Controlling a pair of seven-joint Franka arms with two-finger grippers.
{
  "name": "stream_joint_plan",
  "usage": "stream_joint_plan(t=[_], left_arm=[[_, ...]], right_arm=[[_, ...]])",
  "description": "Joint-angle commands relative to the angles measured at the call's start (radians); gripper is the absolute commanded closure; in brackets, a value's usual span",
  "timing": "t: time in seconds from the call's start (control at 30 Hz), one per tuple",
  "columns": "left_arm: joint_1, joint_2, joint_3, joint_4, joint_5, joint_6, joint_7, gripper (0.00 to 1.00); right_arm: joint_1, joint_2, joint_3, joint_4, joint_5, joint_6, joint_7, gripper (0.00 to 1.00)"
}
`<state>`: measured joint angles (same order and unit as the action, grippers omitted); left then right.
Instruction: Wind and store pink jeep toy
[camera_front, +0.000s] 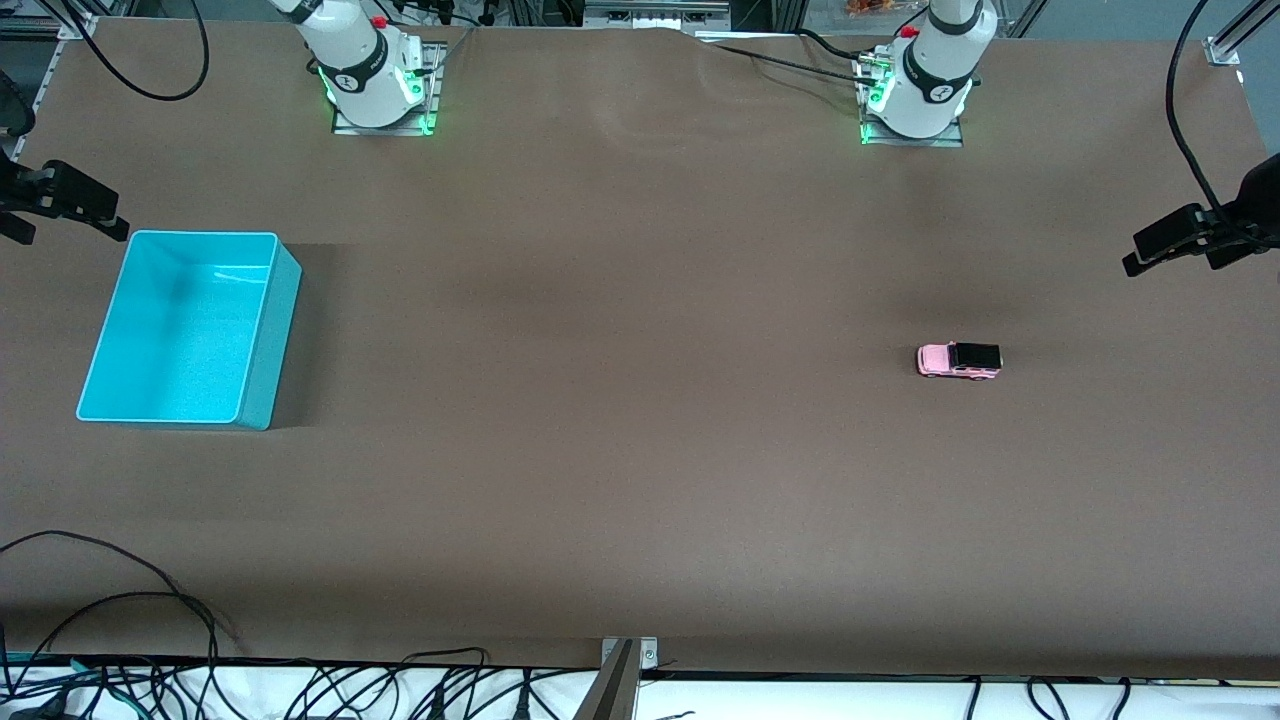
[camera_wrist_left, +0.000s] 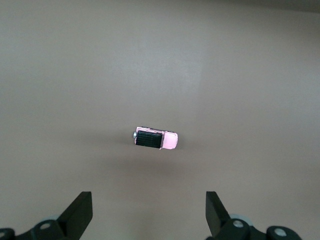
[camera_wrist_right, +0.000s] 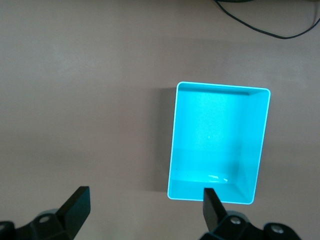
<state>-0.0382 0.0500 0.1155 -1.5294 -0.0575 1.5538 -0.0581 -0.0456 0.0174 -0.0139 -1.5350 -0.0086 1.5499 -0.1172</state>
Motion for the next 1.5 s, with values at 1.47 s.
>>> stream_joint_plan(t=[1.47], left_arm=[[0.011,0.008,-0.007,0.002,0.036,-0.032,0.017,0.00]], right_arm=[[0.001,0.021,0.000,0.032,-0.008,-0.036,-0.009,0.00]])
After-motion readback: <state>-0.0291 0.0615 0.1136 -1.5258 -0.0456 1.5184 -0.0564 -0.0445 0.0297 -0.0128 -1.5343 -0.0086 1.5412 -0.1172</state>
